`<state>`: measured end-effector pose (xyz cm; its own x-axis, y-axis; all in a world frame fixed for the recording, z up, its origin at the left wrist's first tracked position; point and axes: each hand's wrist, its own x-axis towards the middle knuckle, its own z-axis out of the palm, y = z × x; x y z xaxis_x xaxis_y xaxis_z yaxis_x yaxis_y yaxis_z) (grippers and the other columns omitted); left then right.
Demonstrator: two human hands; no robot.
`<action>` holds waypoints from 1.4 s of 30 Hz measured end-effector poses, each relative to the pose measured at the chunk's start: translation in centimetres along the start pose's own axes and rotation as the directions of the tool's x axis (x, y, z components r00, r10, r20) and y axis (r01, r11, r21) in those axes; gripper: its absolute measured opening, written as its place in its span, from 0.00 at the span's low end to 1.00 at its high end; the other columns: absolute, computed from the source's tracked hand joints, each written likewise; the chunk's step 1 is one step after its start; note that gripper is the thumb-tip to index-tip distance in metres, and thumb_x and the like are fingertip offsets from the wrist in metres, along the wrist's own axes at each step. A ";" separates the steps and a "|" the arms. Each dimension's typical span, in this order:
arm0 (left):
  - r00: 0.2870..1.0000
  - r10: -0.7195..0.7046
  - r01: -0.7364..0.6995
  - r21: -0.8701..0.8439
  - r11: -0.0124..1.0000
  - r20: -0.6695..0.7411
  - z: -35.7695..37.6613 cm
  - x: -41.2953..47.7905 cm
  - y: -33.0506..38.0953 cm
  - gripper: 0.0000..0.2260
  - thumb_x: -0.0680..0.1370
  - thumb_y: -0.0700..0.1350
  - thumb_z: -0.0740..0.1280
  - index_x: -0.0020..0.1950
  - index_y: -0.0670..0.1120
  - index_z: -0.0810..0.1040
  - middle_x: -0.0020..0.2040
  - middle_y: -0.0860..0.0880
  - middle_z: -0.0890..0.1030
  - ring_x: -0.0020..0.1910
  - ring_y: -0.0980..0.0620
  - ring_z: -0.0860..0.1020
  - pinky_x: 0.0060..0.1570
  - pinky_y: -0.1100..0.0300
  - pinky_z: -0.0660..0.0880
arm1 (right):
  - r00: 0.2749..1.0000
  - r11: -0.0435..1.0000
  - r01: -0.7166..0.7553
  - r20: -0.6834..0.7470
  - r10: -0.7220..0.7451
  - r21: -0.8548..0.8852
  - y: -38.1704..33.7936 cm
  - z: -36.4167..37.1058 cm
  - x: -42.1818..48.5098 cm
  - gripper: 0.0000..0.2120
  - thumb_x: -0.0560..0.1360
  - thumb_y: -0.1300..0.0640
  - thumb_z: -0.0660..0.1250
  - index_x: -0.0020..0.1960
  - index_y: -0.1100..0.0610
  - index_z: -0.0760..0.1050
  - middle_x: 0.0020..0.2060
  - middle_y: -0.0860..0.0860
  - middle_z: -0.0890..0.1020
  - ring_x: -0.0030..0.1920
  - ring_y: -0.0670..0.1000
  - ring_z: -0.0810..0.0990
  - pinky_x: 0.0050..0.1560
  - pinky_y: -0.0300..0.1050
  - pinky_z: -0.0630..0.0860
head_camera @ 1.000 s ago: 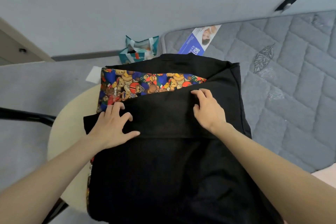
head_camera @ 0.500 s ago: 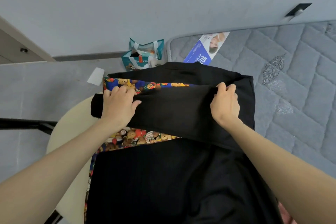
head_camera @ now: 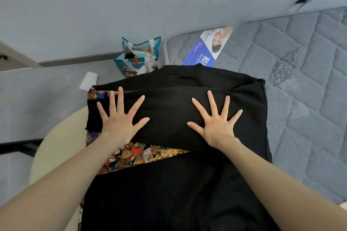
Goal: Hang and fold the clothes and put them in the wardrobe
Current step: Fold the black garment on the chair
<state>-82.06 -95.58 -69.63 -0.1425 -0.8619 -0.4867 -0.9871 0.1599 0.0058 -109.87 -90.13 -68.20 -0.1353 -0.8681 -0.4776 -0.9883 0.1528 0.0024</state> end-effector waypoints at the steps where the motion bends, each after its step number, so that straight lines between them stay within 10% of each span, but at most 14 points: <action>1: 1.000 -0.003 0.004 -0.013 1.000 0.015 -0.2 0.1 -0.1 0.31 0.67 0.73 0.32 0.63 0.67 0.20 0.73 0.44 0.26 0.73 0.39 0.30 0.67 0.33 0.35 | 1.000 1.000 -0.018 0.005 0.018 0.001 0.5 -0.2 0.2 0.35 0.69 0.24 0.40 0.68 0.30 0.25 0.72 0.42 0.26 0.73 0.65 0.30 0.63 0.79 0.40; 7: 0.998 0.000 -0.010 -0.151 0.988 -0.065 -4.2 3.3 1.1 0.36 0.72 0.69 0.40 0.77 0.57 0.36 0.78 0.40 0.42 0.76 0.36 0.41 0.70 0.35 0.39 | 0.969 0.960 -0.063 -0.213 0.124 0.271 1.6 -5.3 2.9 0.27 0.79 0.46 0.59 0.76 0.45 0.55 0.76 0.51 0.56 0.72 0.59 0.58 0.65 0.63 0.62; 14: 0.962 -0.011 0.054 -0.152 0.987 0.272 -5.4 8.9 1.8 0.50 0.69 0.69 0.65 0.78 0.51 0.38 0.78 0.39 0.50 0.77 0.38 0.47 0.71 0.36 0.43 | 0.944 0.872 -0.309 0.229 0.236 0.378 1.6 -8.7 8.8 0.56 0.65 0.56 0.79 0.78 0.46 0.43 0.77 0.53 0.45 0.74 0.66 0.49 0.70 0.61 0.59; 19: 0.996 0.048 -0.057 -0.129 0.990 -0.075 -5.3 8.0 2.1 0.39 0.66 0.68 0.70 0.65 0.42 0.68 0.58 0.42 0.75 0.58 0.43 0.74 0.58 0.50 0.70 | 0.935 0.834 -0.351 0.113 0.336 0.427 0.9 -7.4 8.7 0.40 0.61 0.57 0.82 0.66 0.57 0.63 0.65 0.58 0.63 0.66 0.62 0.62 0.53 0.53 0.69; 25: 0.921 0.139 -0.175 -0.067 0.982 -0.363 -5.5 3.1 3.2 0.17 0.77 0.53 0.67 0.59 0.42 0.72 0.50 0.45 0.79 0.51 0.44 0.78 0.52 0.52 0.70 | 0.976 0.973 -0.163 -0.118 0.183 0.166 0.5 -6.5 4.5 0.17 0.74 0.52 0.68 0.57 0.59 0.71 0.56 0.55 0.74 0.57 0.61 0.71 0.42 0.48 0.66; 30: 0.870 0.053 -0.169 -0.195 0.966 -0.491 -7.1 1.0 2.4 0.13 0.76 0.45 0.69 0.57 0.41 0.74 0.48 0.44 0.79 0.50 0.42 0.77 0.53 0.49 0.70 | 0.924 0.959 -0.060 -0.348 0.158 0.276 0.9 -7.9 2.2 0.07 0.72 0.61 0.65 0.48 0.60 0.69 0.51 0.57 0.74 0.51 0.62 0.73 0.38 0.48 0.62; 42: 0.654 -0.048 -0.095 -0.145 0.985 -0.755 -15.8 -0.6 2.2 0.12 0.76 0.37 0.66 0.59 0.39 0.71 0.52 0.39 0.73 0.51 0.38 0.71 0.53 0.47 0.67 | 0.772 0.886 0.181 -0.620 0.141 0.426 -0.3 -18.1 0.8 0.14 0.66 0.72 0.56 0.44 0.55 0.63 0.44 0.53 0.67 0.38 0.55 0.62 0.35 0.44 0.49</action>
<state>-85.31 -102.38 -55.52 -0.1006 -0.9347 0.3409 -0.9692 0.1695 0.1788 -110.95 -99.43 -52.72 -0.2874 -0.9413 0.1769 -0.8702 0.1795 -0.4589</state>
